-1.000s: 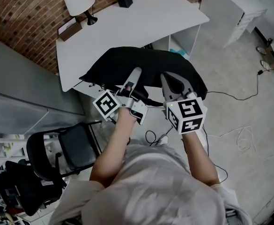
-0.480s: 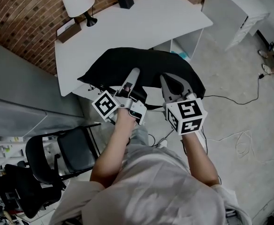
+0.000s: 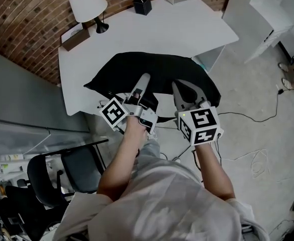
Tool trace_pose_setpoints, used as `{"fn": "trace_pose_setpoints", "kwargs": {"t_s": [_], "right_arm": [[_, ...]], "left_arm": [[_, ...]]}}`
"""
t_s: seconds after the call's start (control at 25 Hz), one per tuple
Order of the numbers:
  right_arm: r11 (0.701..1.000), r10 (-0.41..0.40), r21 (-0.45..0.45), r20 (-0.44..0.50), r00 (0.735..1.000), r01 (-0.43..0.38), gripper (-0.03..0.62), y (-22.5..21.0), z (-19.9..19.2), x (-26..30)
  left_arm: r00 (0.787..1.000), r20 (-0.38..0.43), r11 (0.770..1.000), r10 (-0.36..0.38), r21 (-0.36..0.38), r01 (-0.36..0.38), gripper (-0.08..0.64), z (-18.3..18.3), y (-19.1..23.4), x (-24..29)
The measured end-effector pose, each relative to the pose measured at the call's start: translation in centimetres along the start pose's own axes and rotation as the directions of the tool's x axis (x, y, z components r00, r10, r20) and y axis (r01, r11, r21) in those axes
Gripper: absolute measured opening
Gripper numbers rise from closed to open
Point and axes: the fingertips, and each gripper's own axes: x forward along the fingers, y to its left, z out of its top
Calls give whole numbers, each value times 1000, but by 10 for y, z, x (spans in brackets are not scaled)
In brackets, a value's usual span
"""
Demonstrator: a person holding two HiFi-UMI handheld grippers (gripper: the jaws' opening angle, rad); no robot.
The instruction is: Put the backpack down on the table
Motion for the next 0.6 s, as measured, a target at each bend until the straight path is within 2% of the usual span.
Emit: {"fn": "trace_pose_setpoints", "kwargs": {"t_s": [0.6], "right_arm": [[998, -28, -54, -32, 999, 26, 2, 23, 43, 112]], "left_arm": [[999, 21, 998, -49, -41, 50, 81, 121, 14, 43]]}}
